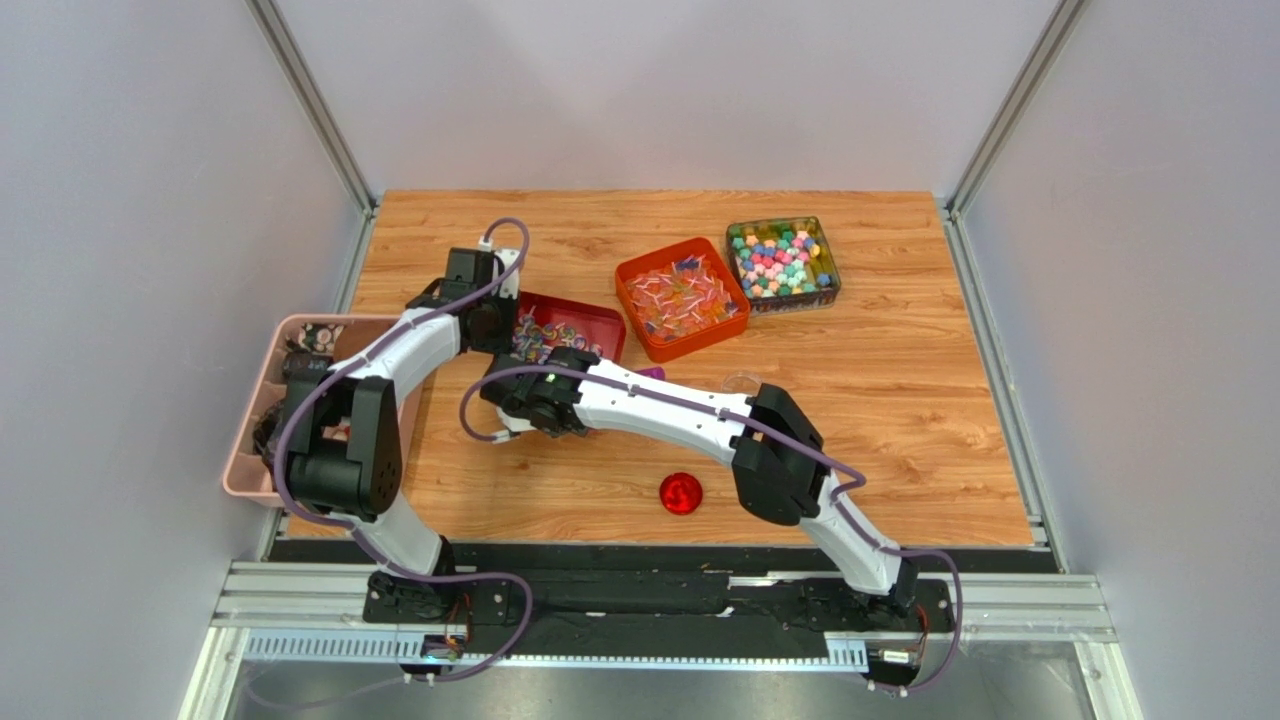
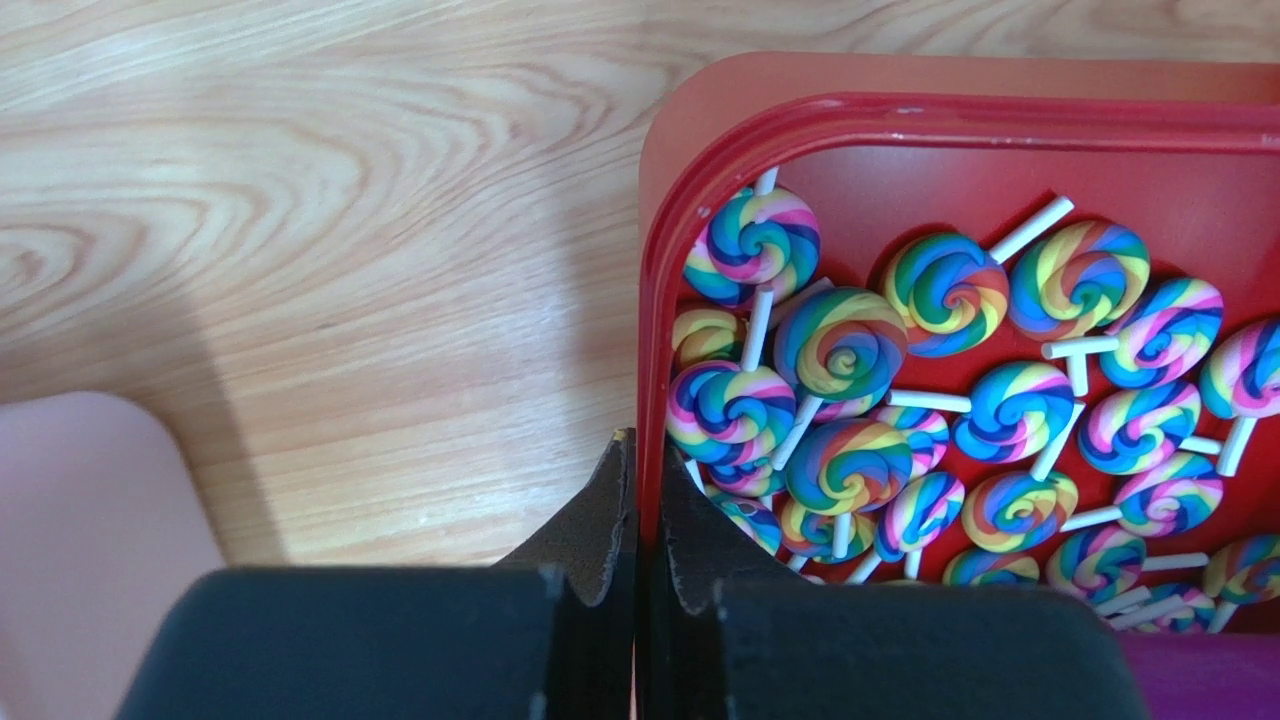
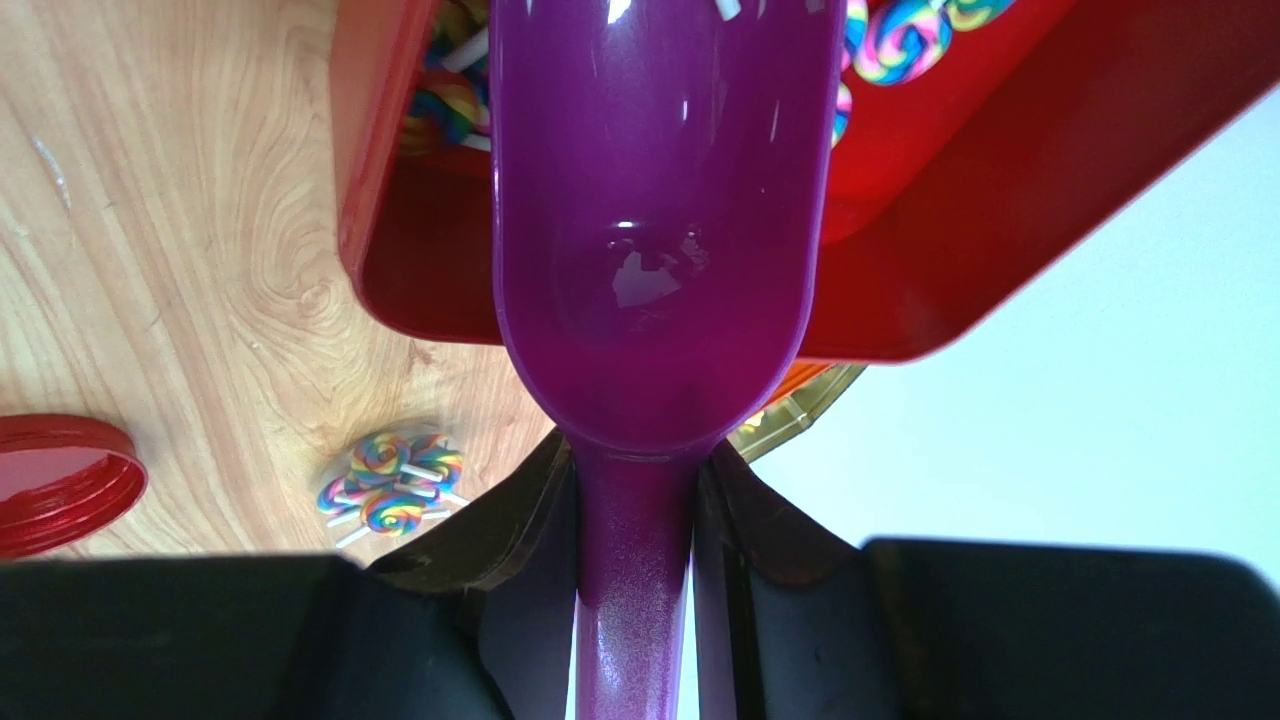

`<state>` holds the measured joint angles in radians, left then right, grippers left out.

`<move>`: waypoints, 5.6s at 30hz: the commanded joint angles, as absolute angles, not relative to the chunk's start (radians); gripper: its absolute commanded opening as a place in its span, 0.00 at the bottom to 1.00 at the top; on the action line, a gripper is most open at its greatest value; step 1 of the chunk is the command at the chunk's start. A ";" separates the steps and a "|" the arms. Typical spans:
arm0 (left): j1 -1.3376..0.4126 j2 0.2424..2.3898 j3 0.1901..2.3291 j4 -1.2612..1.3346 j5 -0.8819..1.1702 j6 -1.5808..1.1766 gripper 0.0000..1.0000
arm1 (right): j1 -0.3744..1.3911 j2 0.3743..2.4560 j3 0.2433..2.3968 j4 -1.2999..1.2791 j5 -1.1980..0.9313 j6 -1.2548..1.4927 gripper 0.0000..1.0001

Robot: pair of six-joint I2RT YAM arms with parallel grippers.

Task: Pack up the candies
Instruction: Scoop the fake candies from the storage box.

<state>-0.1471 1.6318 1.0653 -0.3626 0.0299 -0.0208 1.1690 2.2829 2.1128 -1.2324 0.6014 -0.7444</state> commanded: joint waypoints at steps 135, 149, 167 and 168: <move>-0.132 1.729 1.186 -0.316 0.187 -0.081 0.00 | 1.042 2.166 1.798 -0.620 0.200 -0.744 0.00; -0.133 1.812 1.292 -0.420 0.239 -0.012 0.00 | 1.101 2.149 1.813 -0.704 0.022 -0.746 0.00; -0.163 1.790 1.321 -0.485 0.249 0.031 0.00 | 0.999 2.209 1.879 -0.680 -0.078 -0.335 0.00; -0.164 1.790 1.318 -0.486 0.250 0.034 0.00 | 0.990 2.207 1.875 -0.667 -0.083 -0.293 0.00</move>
<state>-0.1417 1.8534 1.2568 -0.5327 0.1402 0.0769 1.0126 2.2093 1.8919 -0.7639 0.0105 -0.4252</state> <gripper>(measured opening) 0.017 0.308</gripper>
